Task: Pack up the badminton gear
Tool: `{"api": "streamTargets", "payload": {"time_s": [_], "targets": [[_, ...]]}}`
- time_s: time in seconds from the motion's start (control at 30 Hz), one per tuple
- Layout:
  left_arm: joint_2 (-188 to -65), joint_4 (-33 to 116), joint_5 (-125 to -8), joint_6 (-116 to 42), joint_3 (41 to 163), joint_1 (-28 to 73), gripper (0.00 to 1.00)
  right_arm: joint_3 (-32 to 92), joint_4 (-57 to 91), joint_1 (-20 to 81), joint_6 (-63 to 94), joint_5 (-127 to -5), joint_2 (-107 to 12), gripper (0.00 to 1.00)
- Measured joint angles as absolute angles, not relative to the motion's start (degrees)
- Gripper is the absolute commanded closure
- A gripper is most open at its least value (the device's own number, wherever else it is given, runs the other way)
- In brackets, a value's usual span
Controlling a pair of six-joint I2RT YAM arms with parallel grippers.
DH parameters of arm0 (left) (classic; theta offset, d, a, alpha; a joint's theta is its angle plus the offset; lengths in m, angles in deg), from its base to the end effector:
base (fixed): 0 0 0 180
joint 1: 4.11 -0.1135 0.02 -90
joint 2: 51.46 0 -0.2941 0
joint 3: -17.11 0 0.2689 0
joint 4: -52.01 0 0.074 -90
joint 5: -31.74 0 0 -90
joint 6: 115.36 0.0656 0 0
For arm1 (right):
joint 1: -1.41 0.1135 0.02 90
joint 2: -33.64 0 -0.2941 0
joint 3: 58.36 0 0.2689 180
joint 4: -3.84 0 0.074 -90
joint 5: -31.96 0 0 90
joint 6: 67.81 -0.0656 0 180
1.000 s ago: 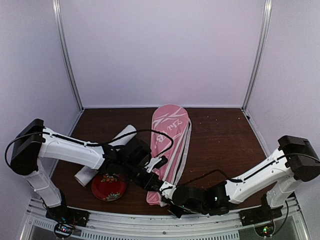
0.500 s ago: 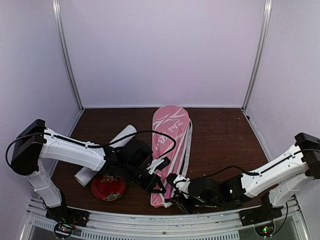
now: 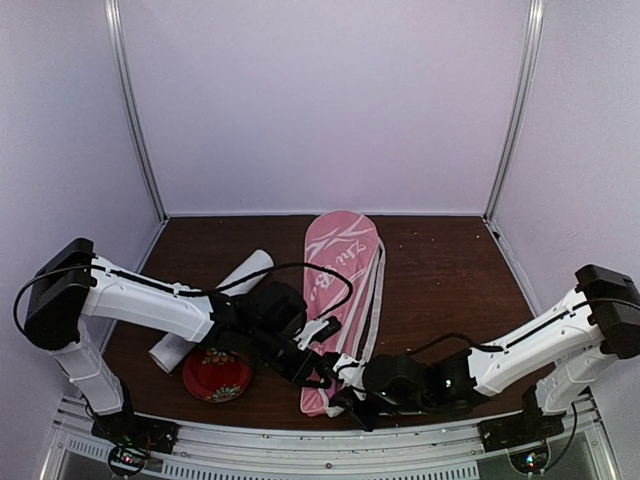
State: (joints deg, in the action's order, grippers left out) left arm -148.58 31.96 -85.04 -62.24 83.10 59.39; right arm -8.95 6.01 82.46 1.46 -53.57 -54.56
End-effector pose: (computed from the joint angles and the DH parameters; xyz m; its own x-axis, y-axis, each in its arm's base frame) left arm 0.1385 -0.3441 0.1630 -0.8332 0.4704 -0.2908 0.5312 0.5349 -0.6570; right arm 0.0557 0.3209 0.1476 -0.4407 -0.5301 -0.7244 -0.8764 0.4286 0.2195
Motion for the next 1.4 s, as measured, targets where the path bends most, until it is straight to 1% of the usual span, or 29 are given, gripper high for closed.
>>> {"api": "streamTargets", "payload": {"time_s": [0.1,0.13,0.23,0.3,0.5,0.67,0.77,0.87,0.97,1.03,1.1,1.27,1.33,1.4], "targets": [[-148.6,30.9,-85.4,-62.0,83.1,59.5,1.00,-6.4,5.7,81.9,1.5,-53.6,-57.2,1.00],[-148.6,30.4,-85.5,-62.0,83.1,59.5,1.00,-6.0,5.2,81.7,1.7,-54.0,-57.6,0.97],[-148.6,30.1,-85.7,-62.0,83.1,59.5,1.00,-5.7,4.4,81.0,2.3,-55.9,-57.8,0.82],[-148.6,29.9,-85.6,-61.9,83.1,59.5,1.00,-5.7,4.3,80.7,2.7,-57.7,-57.8,0.78],[-148.6,29.9,-86.5,-61.9,83.1,59.7,1.00,-6.9,4.3,80.2,2.8,-61.7,-56.2,0.81],[-148.6,30.1,-86.6,-61.8,83.1,59.9,0.99,-9.1,2.8,79.7,2.0,-64.5,-52.6,0.82],[-148.6,30.1,-86.4,-61.5,83.1,59.9,0.84,-11.9,1.9,78.0,0.7,-65.5,-49.5,0.82],[-148.4,30.1,-86.1,-60.6,83.1,60.0,0.72,-14.4,1.9,76.0,-1.0,-65.7,-47.6,0.83],[-147.3,29.9,-85.5,-59.8,83.2,60.1,0.62,-15.9,2.1,74.2,-2.6,-65.7,-46.9,0.85],[-146.5,29.9,-85.2,-59.3,83.6,60.1,0.59,-16.1,2.8,73.3,-3.3,-65.7,-46.9,0.86],[-145.5,30.1,-85.0,-59.0,83.9,60.1,0.60,-16.0,3.2,72.5,-3.9,-65.7,-47.0,0.88],[-143.9,31.5,-84.8,-60.2,83.4,58.9,0.75,-14.4,3.9,72.1,-4.2,-65.9,-49.5,0.94],[-143.7,32.9,-84.3,-61.3,82.1,57.3,0.77,-12.9,3.9,72.1,-4.2,-66.3,-51.6,0.96],[-143.6,33.3,-83.6,-62.4,80.9,55.7,0.76,-11.5,3.5,72.1,-4.2,-66.9,-53.7,0.96]]}}
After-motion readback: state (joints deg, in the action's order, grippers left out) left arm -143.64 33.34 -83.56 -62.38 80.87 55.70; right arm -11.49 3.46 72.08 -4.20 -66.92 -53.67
